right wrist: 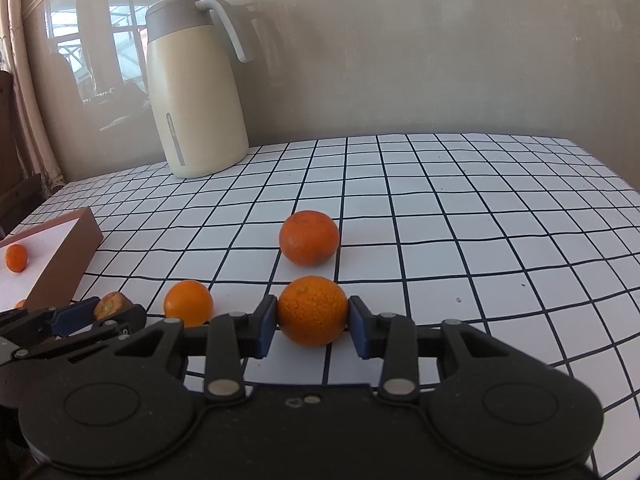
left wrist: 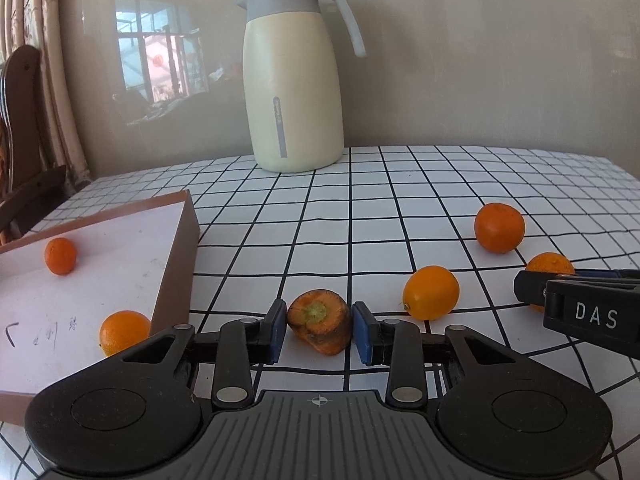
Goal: Organize fruits
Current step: 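Grasp another carrot chunk with the left tool while the right tool grasps an orange, then carry the carrot chunk in the left tool while the right tool carries the orange to the box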
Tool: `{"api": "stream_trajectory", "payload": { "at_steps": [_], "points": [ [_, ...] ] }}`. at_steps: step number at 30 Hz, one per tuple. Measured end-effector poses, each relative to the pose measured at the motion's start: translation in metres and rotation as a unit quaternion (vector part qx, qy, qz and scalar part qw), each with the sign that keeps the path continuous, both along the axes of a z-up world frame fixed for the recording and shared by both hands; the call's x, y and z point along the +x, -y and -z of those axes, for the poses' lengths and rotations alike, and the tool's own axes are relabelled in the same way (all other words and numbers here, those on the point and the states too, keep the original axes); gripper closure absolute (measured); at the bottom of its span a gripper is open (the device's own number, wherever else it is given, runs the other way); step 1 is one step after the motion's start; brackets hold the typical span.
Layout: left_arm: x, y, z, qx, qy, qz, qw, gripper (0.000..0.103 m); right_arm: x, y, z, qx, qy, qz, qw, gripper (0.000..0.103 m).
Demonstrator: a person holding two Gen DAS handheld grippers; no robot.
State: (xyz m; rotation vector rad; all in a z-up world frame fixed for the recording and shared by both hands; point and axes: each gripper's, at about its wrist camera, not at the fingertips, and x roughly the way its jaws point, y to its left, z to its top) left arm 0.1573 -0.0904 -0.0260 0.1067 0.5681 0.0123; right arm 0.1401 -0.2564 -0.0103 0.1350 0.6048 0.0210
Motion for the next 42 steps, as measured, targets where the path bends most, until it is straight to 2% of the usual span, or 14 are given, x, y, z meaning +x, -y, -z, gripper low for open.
{"api": "stream_trajectory", "payload": {
  "at_steps": [5, 9, 21, 32, 42],
  "points": [
    [-0.013, -0.004, -0.005, -0.015, 0.022, 0.017, 0.9995, 0.068, -0.008, 0.001, -0.007, -0.007, 0.018, -0.002, 1.000, 0.074],
    [-0.021, -0.002, -0.007, -0.003, 0.028, 0.034, 0.9990, 0.068, -0.011, -0.002, -0.005, -0.007, 0.009, -0.014, 1.000, 0.074],
    [-0.065, -0.034, -0.033, -0.011, 0.050, 0.055, 0.9972, 0.068, -0.057, -0.029, -0.027, -0.018, 0.045, -0.098, 0.994, 0.074],
    [-0.090, -0.076, -0.044, -0.012, 0.061, 0.032, 0.9975, 0.068, -0.075, -0.074, -0.034, -0.005, 0.053, -0.166, 0.985, 0.074],
    [-0.109, -0.125, -0.050, -0.016, 0.071, -0.016, 0.9972, 0.068, -0.075, -0.119, -0.044, 0.007, 0.074, -0.216, 0.974, 0.074]
  ]
}}
